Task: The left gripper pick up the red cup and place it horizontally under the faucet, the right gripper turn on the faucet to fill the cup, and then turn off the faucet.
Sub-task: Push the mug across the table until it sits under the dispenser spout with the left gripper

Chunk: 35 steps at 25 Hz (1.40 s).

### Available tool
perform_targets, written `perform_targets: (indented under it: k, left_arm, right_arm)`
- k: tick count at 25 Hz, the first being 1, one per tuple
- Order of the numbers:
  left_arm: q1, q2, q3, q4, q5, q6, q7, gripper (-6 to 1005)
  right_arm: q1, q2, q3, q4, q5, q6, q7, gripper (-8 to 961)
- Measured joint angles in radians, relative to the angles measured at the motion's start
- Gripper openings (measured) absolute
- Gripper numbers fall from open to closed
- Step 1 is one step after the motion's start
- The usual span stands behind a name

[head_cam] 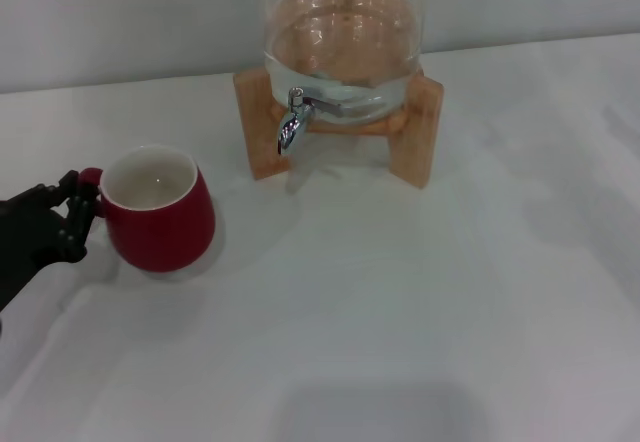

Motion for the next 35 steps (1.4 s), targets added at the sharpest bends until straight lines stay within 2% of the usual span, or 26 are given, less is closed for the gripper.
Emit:
perform_targets:
  k: [25, 35]
  left_arm:
    - [-0.123, 0.0, 0.013, 0.004, 0.178, 0.124, -0.178, 150]
    - [-0.134, -0.003, 0.039, 0.05, 0.225, 0.149, -0.225, 149]
  right_arm:
    - [0.008, 0.0, 0.0, 0.003, 0.0, 0.009, -0.002, 783]
    - [0.014, 0.0, 0.002, 0.012, 0.0, 0.008, -0.009, 783]
